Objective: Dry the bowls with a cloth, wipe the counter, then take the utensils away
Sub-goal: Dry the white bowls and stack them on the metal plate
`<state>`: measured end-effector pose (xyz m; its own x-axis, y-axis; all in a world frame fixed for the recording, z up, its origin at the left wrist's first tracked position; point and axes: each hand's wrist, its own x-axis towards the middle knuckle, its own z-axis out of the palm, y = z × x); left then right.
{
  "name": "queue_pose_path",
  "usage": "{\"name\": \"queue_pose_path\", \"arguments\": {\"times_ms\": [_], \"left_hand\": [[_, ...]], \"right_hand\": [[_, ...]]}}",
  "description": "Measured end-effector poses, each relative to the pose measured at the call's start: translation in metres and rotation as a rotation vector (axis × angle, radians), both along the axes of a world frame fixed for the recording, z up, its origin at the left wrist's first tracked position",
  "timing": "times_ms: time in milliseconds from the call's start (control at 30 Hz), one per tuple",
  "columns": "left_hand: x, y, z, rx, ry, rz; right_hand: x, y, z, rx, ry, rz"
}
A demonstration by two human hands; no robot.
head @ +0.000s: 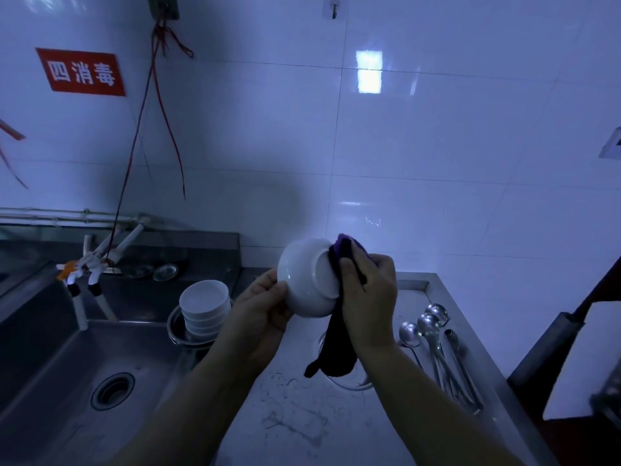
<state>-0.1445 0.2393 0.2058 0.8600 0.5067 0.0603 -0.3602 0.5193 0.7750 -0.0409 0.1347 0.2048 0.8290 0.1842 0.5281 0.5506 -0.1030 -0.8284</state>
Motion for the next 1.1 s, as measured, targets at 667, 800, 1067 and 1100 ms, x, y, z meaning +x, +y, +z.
{"name": "queue_pose_path", "arguments": {"times_ms": [667, 800, 1067, 1100], "left_hand": [[-0.015, -0.013, 0.022, 0.098, 0.058, -0.073], [-0.011, -0.026, 0.02, 0.157, 0.124, -0.056], [-0.014, -0.025, 0.03, -0.092, 0.032, -0.052], [-0.015, -0.025, 0.031, -0.144, 0.031, -0.037]], "right_hand": [[0.001, -0.021, 0.018, -0.016, -0.361, 0.047], [0.001, -0.008, 0.039, -0.097, -0.255, 0.148], [-0.022, -0.023, 0.005, -0.187, -0.734, 0.139], [-0.022, -0.026, -0.005, -0.179, -0.784, 0.122]]}}
